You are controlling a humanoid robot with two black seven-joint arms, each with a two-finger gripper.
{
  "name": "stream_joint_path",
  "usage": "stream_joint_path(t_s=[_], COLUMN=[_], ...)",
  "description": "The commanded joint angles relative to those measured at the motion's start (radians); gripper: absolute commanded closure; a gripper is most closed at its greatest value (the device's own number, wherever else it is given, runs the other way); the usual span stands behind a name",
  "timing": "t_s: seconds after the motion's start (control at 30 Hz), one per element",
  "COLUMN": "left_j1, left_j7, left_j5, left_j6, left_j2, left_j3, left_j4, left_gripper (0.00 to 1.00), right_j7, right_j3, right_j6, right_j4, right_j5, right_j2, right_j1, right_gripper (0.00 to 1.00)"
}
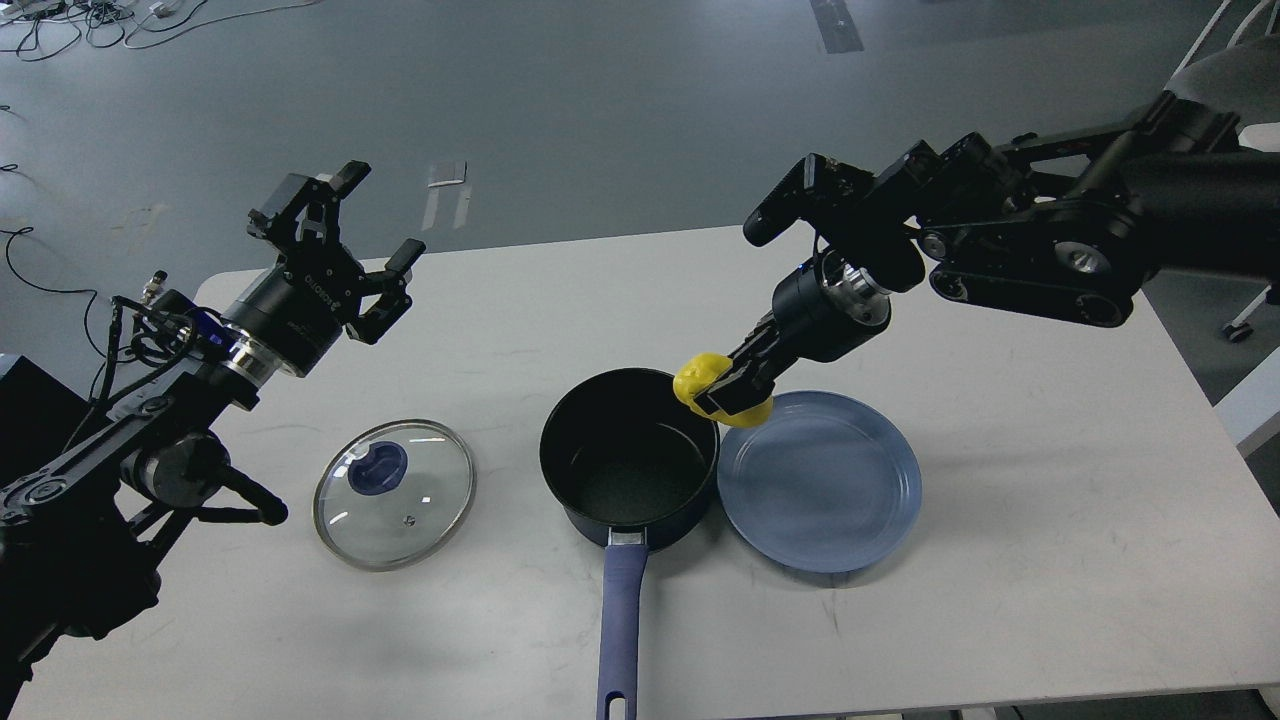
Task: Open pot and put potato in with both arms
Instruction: 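Lift the potato and carry it over the open saucepan, then lower the potato into the saucepan and open the right gripper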
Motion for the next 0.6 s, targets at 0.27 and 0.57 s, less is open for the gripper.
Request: stream_joint_path(t_s=[0.27,0.57], left_j1=[0.000,0.000], left_j7=[0.000,0.000], left_j5=[0.000,0.000], left_j6=[0.000,0.000], left_j2=[0.000,0.000], left_j3=[-0.002,-0.002], left_j4=[0.000,-0.001], left_gripper=[0.02,0.02], right_j7=[0.000,0.000], right_j3=[0.000,-0.015], right_j6=[0.000,0.000], right_j4=[-0.103,-0.120], right_j5=[0.100,0.098], right_j2=[0.166,0.201], right_j1=[-0.014,-0.039], right_gripper=[0.71,0.60])
